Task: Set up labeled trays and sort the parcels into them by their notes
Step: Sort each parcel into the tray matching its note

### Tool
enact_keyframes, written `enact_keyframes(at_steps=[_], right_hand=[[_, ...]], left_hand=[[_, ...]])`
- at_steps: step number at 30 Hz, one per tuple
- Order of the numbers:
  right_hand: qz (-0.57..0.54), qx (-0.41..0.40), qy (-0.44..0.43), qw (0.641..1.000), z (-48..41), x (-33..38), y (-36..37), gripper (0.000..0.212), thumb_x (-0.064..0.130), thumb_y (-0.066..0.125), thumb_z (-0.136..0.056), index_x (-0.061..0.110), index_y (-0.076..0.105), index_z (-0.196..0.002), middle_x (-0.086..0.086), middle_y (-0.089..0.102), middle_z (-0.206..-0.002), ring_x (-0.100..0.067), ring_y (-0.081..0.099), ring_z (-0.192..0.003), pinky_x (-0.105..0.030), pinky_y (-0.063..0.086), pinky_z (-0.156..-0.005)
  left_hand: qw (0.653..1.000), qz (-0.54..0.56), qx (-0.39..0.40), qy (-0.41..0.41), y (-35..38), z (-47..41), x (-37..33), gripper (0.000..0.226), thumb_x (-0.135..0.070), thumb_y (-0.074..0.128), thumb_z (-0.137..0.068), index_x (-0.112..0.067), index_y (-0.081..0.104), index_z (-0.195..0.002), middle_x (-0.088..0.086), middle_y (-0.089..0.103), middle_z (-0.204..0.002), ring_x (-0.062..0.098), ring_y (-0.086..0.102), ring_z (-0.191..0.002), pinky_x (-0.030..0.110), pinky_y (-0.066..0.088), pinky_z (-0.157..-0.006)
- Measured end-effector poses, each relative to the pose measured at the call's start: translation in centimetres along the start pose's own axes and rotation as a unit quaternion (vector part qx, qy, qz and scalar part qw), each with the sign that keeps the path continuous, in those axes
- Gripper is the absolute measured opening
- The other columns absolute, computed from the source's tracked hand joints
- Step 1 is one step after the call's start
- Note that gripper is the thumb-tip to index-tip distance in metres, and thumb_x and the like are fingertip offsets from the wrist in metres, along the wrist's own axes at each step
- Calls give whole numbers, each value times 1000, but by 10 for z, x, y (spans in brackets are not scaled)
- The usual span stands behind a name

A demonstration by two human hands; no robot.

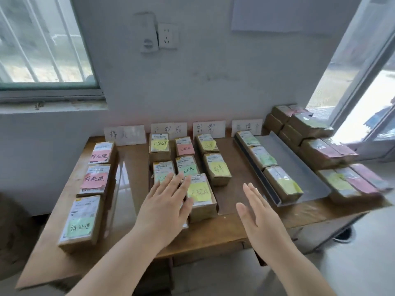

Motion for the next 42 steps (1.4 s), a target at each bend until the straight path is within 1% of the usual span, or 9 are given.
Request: enact_keyframes(at_steps=[10, 16, 20, 25, 28, 30, 35, 39, 42], right_hand=[[53, -50, -5, 997, 35, -68, -86, 60, 48, 32, -97, 34, 10, -151, 18, 6, -158, -2, 7, -145, -17, 17, -108], [56, -47, -35, 997, 37, -82, -133, 68, 58, 25, -84, 41, 9, -149, 33, 1, -146, 5, 9, -141, -20, 23, -111], [46, -85, -24, 995, 33, -102, -180, 62, 57, 29, -77, 53, 10, -136, 43, 4, -139, 16, 12, -129, -2, 19, -99], [74, -81, 11, 994, 19, -135, -205, 44, 74, 25, -84, 77, 12, -126, 59, 11, -132, 27, 21, -124, -26, 34, -104], [94, -81, 30, 992, -6, -152, -209, 55, 88, 11, -72, 77, 4, -126, 60, 4, -132, 11, 28, -129, -28, 28, -106], [89, -92, 28, 991, -29, -157, -210, 58, 89, 11, -72, 76, 6, -128, 62, 5, -130, 18, 23, -127, -26, 30, -104], [58, -144, 45, 987, -81, -163, -219, 60, 74, 23, -73, 58, 22, -131, 55, 15, -123, 13, 34, -117, -18, 30, -93], [36, -137, 69, 987, -102, -181, -218, 49, 68, 26, -78, 59, 18, -125, 45, 13, -126, 10, 21, -127, -17, 23, -102], [16, -137, 82, 987, -108, -200, -227, 52, 68, 27, -73, 61, 20, -124, 48, 13, -126, 7, 24, -128, -23, 32, -102]], left_hand=[[997, -24, 4, 68, 15, -18, -119, 76, -60, -16, -78, -37, -7, -150, -14, 0, -160, 7, -11, -146, 28, -9, -115], [989, -27, 12, 147, 7, -60, -151, 75, -64, -16, -79, -36, -8, -148, -13, 6, -160, 5, -6, -146, 23, -8, -113], [980, -30, 34, 194, 4, -100, -154, 89, -69, -27, -72, -36, -2, -150, -15, 7, -158, 0, -7, -143, 19, -10, -109], [972, -14, 79, 222, 16, -148, -137, 84, -73, -32, -65, -42, -10, -140, -23, 1, -152, -8, -13, -136, 13, -14, -106], [972, 4, 86, 217, 26, -177, -131, 77, -73, -28, -67, -47, -11, -138, -29, -5, -147, -13, -17, -133, 6, -21, -101], [975, 23, 76, 209, 34, -198, -134, 76, -74, -25, -71, -47, -7, -139, -30, -4, -145, -14, -17, -133, 7, -18, -103], [976, 59, 48, 206, 61, -245, -161, 60, -60, -3, -87, -39, 1, -144, -22, 5, -150, -4, -6, -140, 22, -4, -113], [969, 75, 41, 231, 75, -270, -192, 57, -56, 4, -93, -35, 4, -146, -18, 10, -151, 0, 1, -143, 25, 2, -115], [967, 90, 34, 237, 79, -282, -213, 58, -58, 2, -92, -36, 2, -146, -18, 9, -152, 0, -1, -143, 23, 0, -115]])
Point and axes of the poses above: each hand's wrist, its own z-axis away from the middle knuckle, its own y-axis out of the palm, x = y × z, the point moved 7 cm from there along -z, towards the middle knuckle
